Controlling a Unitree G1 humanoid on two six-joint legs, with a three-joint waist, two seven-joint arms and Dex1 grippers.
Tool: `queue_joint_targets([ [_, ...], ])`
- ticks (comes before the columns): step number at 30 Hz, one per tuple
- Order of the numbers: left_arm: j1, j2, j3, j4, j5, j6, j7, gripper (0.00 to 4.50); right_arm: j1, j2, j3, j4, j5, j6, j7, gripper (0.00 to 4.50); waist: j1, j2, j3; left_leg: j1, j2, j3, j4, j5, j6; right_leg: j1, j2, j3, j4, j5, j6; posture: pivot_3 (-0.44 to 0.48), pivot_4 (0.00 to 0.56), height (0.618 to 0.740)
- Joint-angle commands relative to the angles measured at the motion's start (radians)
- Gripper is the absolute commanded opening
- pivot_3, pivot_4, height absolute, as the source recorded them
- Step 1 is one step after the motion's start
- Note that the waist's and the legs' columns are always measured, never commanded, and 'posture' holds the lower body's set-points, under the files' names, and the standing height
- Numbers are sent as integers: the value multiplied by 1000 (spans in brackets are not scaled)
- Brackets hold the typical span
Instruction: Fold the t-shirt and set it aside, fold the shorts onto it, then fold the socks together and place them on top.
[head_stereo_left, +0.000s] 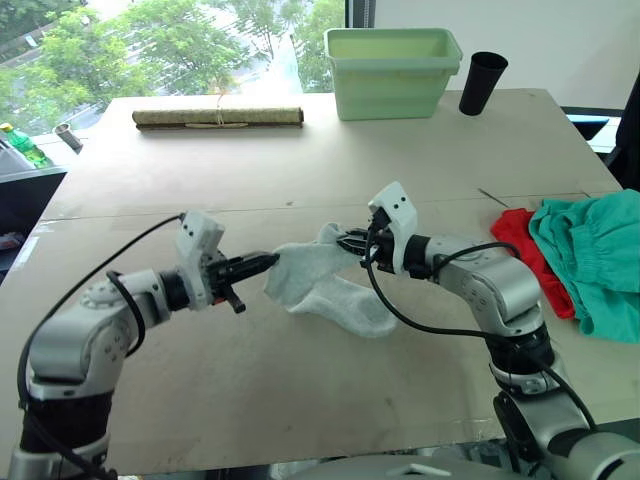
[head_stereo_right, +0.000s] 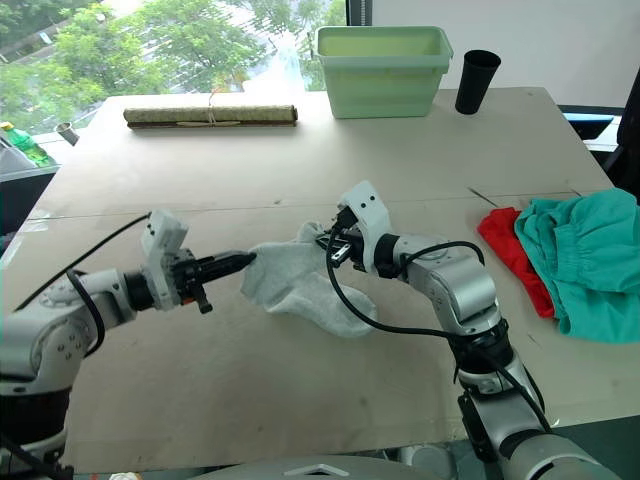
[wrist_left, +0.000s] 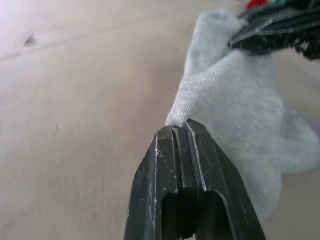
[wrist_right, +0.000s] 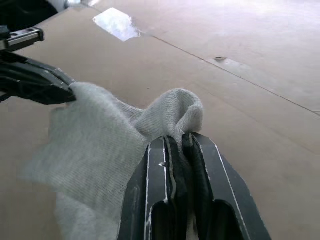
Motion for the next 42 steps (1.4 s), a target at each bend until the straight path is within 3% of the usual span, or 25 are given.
queue_joint_targets([
  [1,-72,28,-46,49,-14,13,-68,0,22,32,-72,-91,40,73,-79,66,-3,0,0,0,0,0,0,0,0,0,0,0,0,0,0,0,150,727],
  [5,-169,82,-147,121,14,8,-196,0,79,31,-110,-199,69,159,-127,66,-1,0,0,0,0,1,-1,0,0,0,0,1,0,0,0,0,150,727],
  [8,-269,134,-260,198,73,-26,-318,0,192,21,-127,-381,87,245,-181,66,9,0,0,-1,0,1,-1,0,0,0,1,0,0,0,0,0,150,727],
  [10,-383,142,-404,342,232,-152,-396,0,317,92,-124,-501,65,261,-274,66,12,1,0,-1,0,0,-1,0,0,0,1,0,-1,0,0,0,150,727],
  [12,-458,116,-462,443,302,-215,-424,0,387,147,-123,-552,63,257,-321,66,12,1,0,0,0,1,-2,0,0,0,1,0,-1,0,0,0,150,727],
  [17,-560,81,-534,545,380,-292,-531,0,485,145,-56,-626,64,239,-362,66,6,1,0,-1,0,1,-2,0,0,-3,1,2,-2,-1,-1,0,150,727],
  [22,-582,82,-570,538,423,-312,-617,0,568,156,22,-682,68,246,-415,66,6,1,0,-1,1,1,-3,0,0,-3,2,2,-1,-2,-2,0,150,727],
  [29,-626,24,-580,525,466,-287,-586,0,685,183,108,-654,22,147,-510,66,10,0,-1,-2,1,0,-2,0,0,-3,2,2,-1,-3,-4,0,150,727],
  [30,-624,17,-577,528,475,-290,-572,670,698,175,114,-640,9,121,-522,754,10,0,-1,-2,1,0,-2,0,0,-3,1,2,-2,-4,-6,0,150,727],
  [31,-617,19,-574,517,469,-278,-580,885,717,158,125,-632,3,100,-523,1017,10,0,-1,-1,1,1,-2,0,0,-3,1,2,-2,-4,-6,0,150,727],
  [32,-611,19,-562,508,461,-259,-574,1393,734,144,135,-634,1,87,-522,1522,9,0,-1,-1,1,0,-2,0,0,-3,1,2,-2,-4,-6,0,150,727],
  [33,-607,19,-548,503,458,-245,-560,2292,747,132,140,-646,0,83,-524,2413,9,0,-1,-1,1,0,-2,0,0,-3,1,2,-2,-4,-6,0,150,727],
  [34,-605,18,-539,503,457,-239,-549,2292,755,124,145,-651,-1,78,-527,2413,9,0,-1,-1,1,0,-2,0,0,-3,1,2,-2,-4,-6,0,150,727],
  [37,-612,46,-510,505,431,-201,-571,3527,783,109,105,-697,44,67,-521,3700,9,0,-1,-2,2,0,-2,0,0,-3,3,2,-1,-2,-3,0,150,727],
  [39,-548,97,-458,381,328,-77,-619,3527,808,-29,81,-702,140,-17,-467,3700,4,0,0,-2,2,0,-2,0,0,-3,3,2,-1,-2,-3,0,150,727],
  [42,-415,102,-423,261,323,-103,-546,3527,814,-157,10,-703,217,-65,-426,3700,-7,1,0,0,2,1,-2,-1,1,-2,3,3,-4,-2,-3,0,150,727],
])
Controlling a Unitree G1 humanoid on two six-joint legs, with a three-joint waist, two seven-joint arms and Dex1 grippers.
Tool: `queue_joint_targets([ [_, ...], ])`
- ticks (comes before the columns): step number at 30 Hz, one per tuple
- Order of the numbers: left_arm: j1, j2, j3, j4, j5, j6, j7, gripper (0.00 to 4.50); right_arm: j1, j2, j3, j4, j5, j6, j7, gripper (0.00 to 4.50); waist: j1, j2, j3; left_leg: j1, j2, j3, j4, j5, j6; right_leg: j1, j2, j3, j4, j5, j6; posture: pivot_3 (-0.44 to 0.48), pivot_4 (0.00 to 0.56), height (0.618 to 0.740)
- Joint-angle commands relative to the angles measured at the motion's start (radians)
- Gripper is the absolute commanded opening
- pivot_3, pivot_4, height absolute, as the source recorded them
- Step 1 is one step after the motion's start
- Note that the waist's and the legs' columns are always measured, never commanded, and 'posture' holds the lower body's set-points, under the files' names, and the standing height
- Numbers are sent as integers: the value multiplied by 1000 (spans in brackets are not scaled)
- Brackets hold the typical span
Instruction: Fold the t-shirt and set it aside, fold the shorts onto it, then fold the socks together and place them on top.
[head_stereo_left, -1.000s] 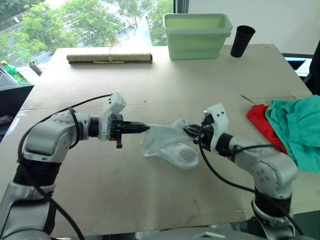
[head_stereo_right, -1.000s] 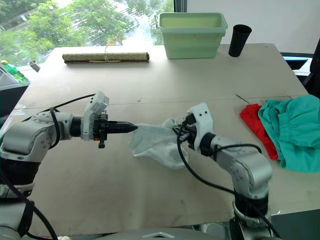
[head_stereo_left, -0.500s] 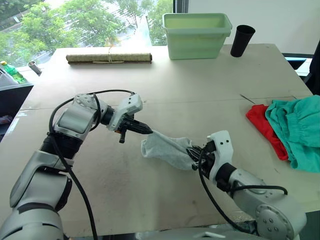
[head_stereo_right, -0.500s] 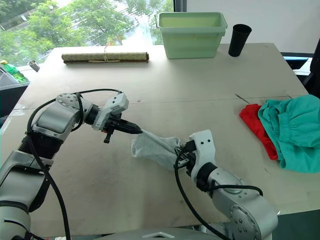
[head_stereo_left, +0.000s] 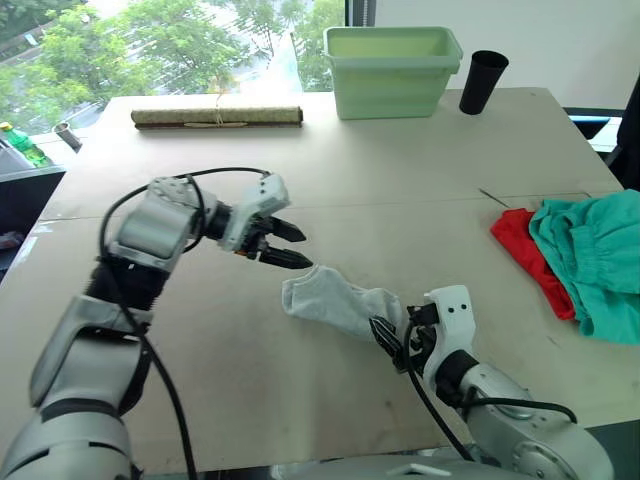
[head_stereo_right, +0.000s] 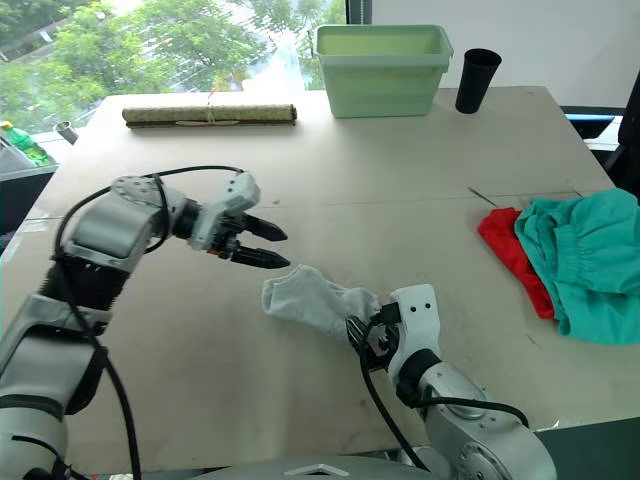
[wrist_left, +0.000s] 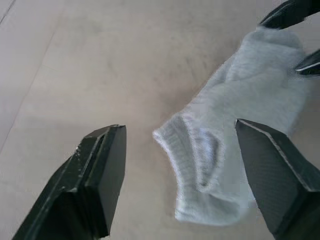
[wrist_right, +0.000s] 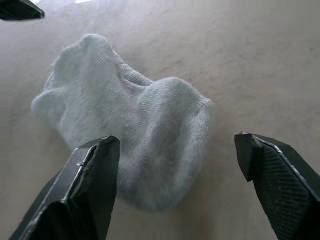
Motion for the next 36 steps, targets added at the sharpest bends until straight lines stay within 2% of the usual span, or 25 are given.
queue_joint_targets([
  [1,110,-3,40,-122,-18,-24,61,3527,-8,-102,-67,-41,78,-62,39,3700,-1,0,0,1,0,0,0,0,0,1,-1,0,-1,0,0,0,150,727],
  [6,224,-58,77,-178,-14,-57,175,3527,-35,-289,-115,-41,118,-162,135,3700,16,0,0,0,0,-2,1,0,0,1,-1,-2,1,-2,-3,0,150,727],
  [8,249,-85,73,-175,1,-87,218,3527,-23,-378,-114,-41,83,-327,267,3700,19,0,0,0,0,-2,2,-2,4,1,-1,-2,1,-2,-3,0,150,727],
  [11,262,-107,65,-153,14,-126,245,3527,-1,-467,-138,-24,58,-418,391,3700,21,-1,0,0,0,-2,2,-3,4,2,-1,-3,1,-2,-3,0,150,727],
  [12,268,-108,61,-148,23,-145,248,3024,0,-484,-147,-11,54,-437,418,3755,21,-1,0,0,0,-2,2,-3,4,2,-1,-3,1,-1,-2,0,150,727],
  [13,277,-108,58,-147,29,-163,247,2713,-1,-496,-155,4,47,-467,445,3755,21,-2,0,0,0,-2,2,-2,4,2,-1,-3,1,0,0,0,150,727],
  [15,291,-104,52,-140,32,-187,235,1629,-15,-513,-155,26,28,-504,480,3755,21,-2,0,0,0,-2,2,0,1,2,0,-3,1,1,1,0,150,727],
  [16,297,-100,47,-136,38,-202,229,920,-23,-521,-151,34,14,-518,493,3755,21,-2,0,0,0,-2,2,0,0,2,0,-3,1,1,1,0,150,727],
  [17,301,-98,44,-132,43,-213,226,717,-26,-525,-148,40,4,-527,502,3755,21,-2,0,0,0,-1,2,0,0,2,0,-3,1,0,1,0,150,727],
  [18,305,-94,42,-133,46,-227,218,265,-30,-528,-147,46,-1,-534,512,3755,21,-2,0,0,0,-1,2,0,0,2,-1,-3,1,0,1,0,150,727],
  [19,307,-93,50,-140,35,-220,215,82,-33,-531,-149,52,-3,-541,522,3755,21,-2,0,0,0,-2,2,0,0,2,-1,-3,1,0,0,0,150,727],
  [23,303,-64,81,-142,5,-232,162,82,-71,-530,-134,78,-11,-548,548,3755,22,-2,0,0,0,-2,3,0,1,2,-1,-3,1,0,0,0,150,727],
  [28,263,-24,101,-101,9,-283,113,82,-178,-500,-85,125,21,-466,544,3755,22,-1,0,0,0,-2,3,0,0,2,-1,-3,1,-1,-2,0,150,727],
  [32,241,-4,91,-72,18,-310,85,82,-363,-416,-48,211,92,-348,520,3755,16,-2,0,0,0,-2,3,0,0,2,-1,-3,1,0,-1,0,150,727],
  [34,243,-9,81,-61,31,-309,95,0,-440,-383,-5,276,74,-315,523,3213,16,-3,0,0,0,-2,3,0,0,2,-1,-3,2,0,0,0,150,727],
  [36,256,-10,66,-52,57,-325,108,0,-494,-361,62,340,35,-291,525,2471,17,-2,0,0,0,-2,3,2,5,2,-1,-3,2,1,0,0,150,727],
])
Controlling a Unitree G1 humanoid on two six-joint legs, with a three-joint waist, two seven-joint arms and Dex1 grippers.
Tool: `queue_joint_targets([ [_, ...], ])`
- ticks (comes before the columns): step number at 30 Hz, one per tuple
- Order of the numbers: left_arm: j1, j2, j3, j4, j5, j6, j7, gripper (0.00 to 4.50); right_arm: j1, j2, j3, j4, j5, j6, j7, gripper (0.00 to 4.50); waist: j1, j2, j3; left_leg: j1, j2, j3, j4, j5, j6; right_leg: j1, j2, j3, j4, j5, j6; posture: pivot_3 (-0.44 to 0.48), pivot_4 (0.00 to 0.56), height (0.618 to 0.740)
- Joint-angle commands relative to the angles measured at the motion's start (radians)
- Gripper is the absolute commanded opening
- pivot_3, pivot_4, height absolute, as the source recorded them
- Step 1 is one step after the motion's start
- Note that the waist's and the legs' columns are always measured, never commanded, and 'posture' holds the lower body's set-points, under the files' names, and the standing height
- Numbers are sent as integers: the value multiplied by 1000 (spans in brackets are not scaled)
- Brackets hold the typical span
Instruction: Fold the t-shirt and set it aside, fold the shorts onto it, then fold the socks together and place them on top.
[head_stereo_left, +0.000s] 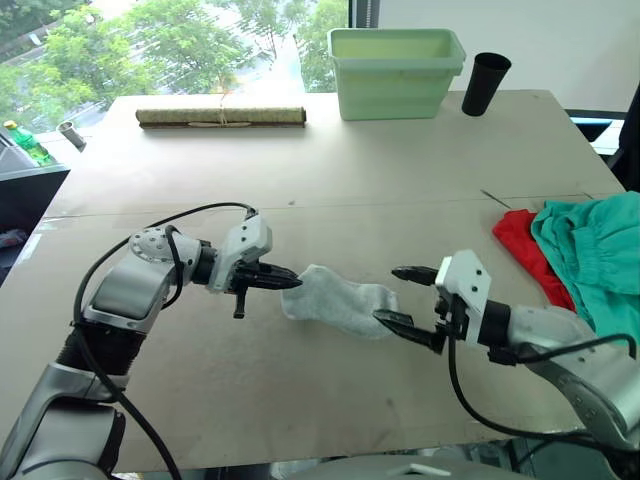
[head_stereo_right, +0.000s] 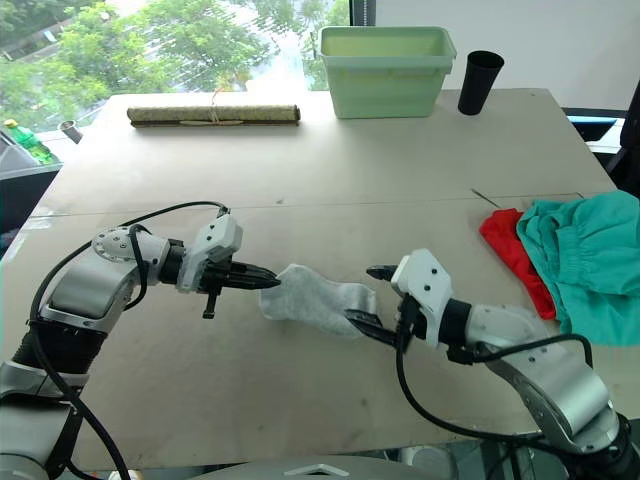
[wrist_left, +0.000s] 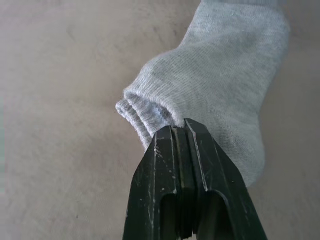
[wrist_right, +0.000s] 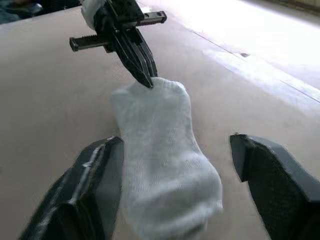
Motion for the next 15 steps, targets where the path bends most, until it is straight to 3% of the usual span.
queue_joint_targets([
  [1,11,9,-7,6,35,-32,12,0,-57,25,90,71,-37,40,3,1825,2,0,0,-1,0,0,0,0,0,0,0,0,0,0,0,0,150,727],
  [3,21,13,-18,24,68,-48,30,0,-75,32,139,106,-75,30,11,893,2,0,0,-1,0,0,0,0,0,0,0,0,0,0,0,0,150,727],
  [4,21,10,-18,46,94,-80,53,0,-81,39,160,129,-93,30,7,709,1,0,0,-1,0,1,0,0,0,0,0,0,0,0,0,0,150,727],
  [5,23,7,-17,58,113,-104,69,0,-82,44,172,143,-106,29,5,45,1,0,0,-1,0,1,0,0,1,0,0,0,0,0,0,0,150,727],
  [7,4,-17,26,67,75,-66,93,0,-87,20,245,192,-188,3,14,45,1,0,0,-1,0,1,0,0,1,0,0,0,0,0,0,0,150,727],
  [10,-13,-81,178,-58,-191,224,135,0,-68,9,269,211,-228,-14,26,45,1,0,0,-1,0,0,1,0,0,0,0,0,1,0,0,0,150,727],
  [12,35,-120,208,-183,-311,363,176,0,-58,7,266,210,-239,-22,35,45,0,-2,-1,-1,0,0,2,0,0,0,0,0,1,0,1,0,150,727],
  [15,134,-173,129,-278,-246,336,272,0,-54,2,267,218,-261,-40,48,45,-1,1,-3,1,-1,0,2,0,0,3,-1,0,1,0,1,0,150,727],
])
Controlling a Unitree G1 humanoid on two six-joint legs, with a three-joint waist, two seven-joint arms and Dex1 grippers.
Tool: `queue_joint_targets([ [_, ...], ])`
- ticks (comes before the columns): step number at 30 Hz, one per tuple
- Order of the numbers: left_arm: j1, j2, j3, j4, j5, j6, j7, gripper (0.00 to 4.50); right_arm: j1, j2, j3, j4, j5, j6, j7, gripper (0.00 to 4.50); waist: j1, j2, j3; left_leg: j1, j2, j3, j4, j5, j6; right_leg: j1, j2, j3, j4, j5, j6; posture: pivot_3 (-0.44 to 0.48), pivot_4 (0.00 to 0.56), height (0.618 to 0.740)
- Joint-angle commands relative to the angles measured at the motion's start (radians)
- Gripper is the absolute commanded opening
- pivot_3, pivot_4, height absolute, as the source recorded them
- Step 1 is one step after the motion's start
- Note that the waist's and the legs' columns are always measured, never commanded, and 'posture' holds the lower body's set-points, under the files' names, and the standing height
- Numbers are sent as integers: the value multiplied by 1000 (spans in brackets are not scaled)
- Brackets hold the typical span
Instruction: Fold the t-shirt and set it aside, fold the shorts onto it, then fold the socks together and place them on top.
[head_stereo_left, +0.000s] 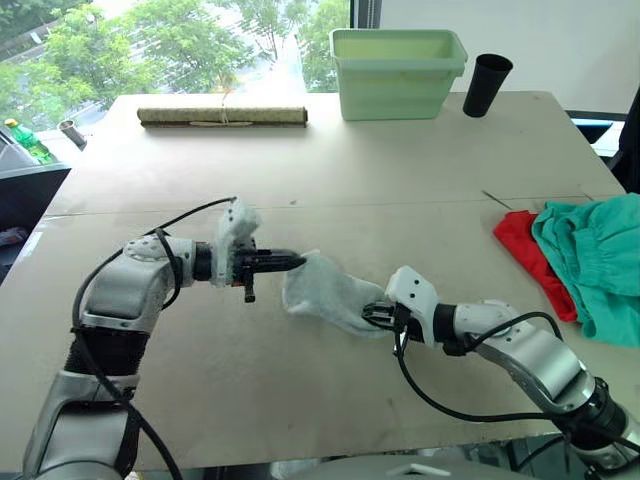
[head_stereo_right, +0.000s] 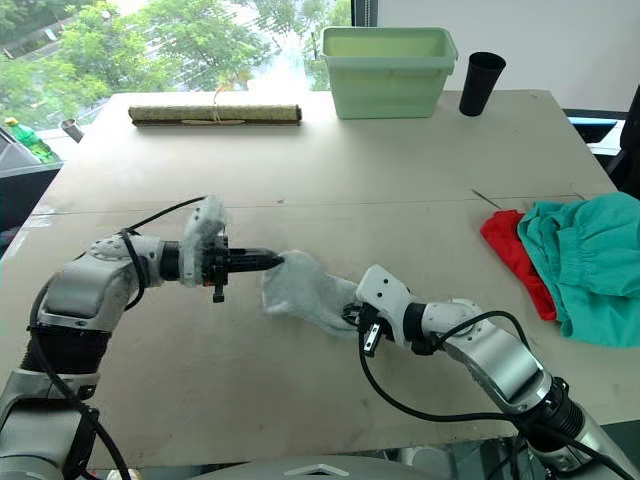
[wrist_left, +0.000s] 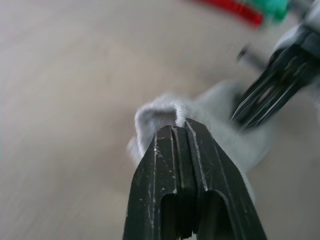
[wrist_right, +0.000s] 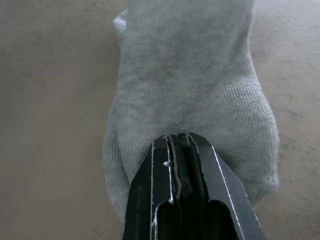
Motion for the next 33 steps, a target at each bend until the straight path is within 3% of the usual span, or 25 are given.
queue_joint_targets([
  [1,108,-59,-105,-68,93,-43,135,0,14,-16,0,4,-33,-17,17,45,0,3,-2,0,0,0,0,0,0,0,0,0,0,0,0,0,150,727],
  [3,154,-61,-174,-42,197,-112,186,0,16,-23,-11,-2,-38,-18,27,45,1,2,-1,1,0,1,0,0,0,1,0,0,1,0,0,0,150,727],
  [6,188,-33,-146,-5,215,-148,195,346,22,-70,-13,-15,-59,-32,62,4,6,2,-3,1,1,-1,0,-2,-6,0,1,-1,2,0,-1,0,150,727],
  [10,156,28,-61,70,190,-192,160,2000,22,-107,11,-6,-96,-73,102,0,4,2,-4,1,1,-1,0,-3,-5,-1,0,-1,1,-2,-4,0,150,727],
  [14,112,74,-46,136,195,-237,108,3893,11,-89,11,18,-111,-86,114,0,4,2,-4,1,1,-1,0,-2,-6,-1,0,-2,2,-1,-1,0,150,727],
  [16,76,77,-19,127,136,-169,91,4444,3,-82,18,31,-123,-101,125,0,4,1,-4,0,1,-1,0,-2,-6,-1,0,-2,1,-1,-1,0,150,727],
  [20,53,84,-8,10,-35,69,46,4444,6,-65,17,39,-138,-110,131,0,2,-1,-4,0,1,-1,0,-2,-5,-1,0,-2,0,0,0,0,150,727],
  [29,82,13,-100,-50,0,103,143,4444,15,-41,9,29,-160,-87,126,0,0,0,-4,0,1,-1,0,-2,-6,0,1,-2,1,0,0,0,150,727],
  [33,75,-4,-98,-72,-24,102,136,2849,16,-36,5,22,-164,-78,126,0,0,0,-4,0,1,-1,0,-2,-6,-1,1,-2,1,0,0,0,150,727],
])
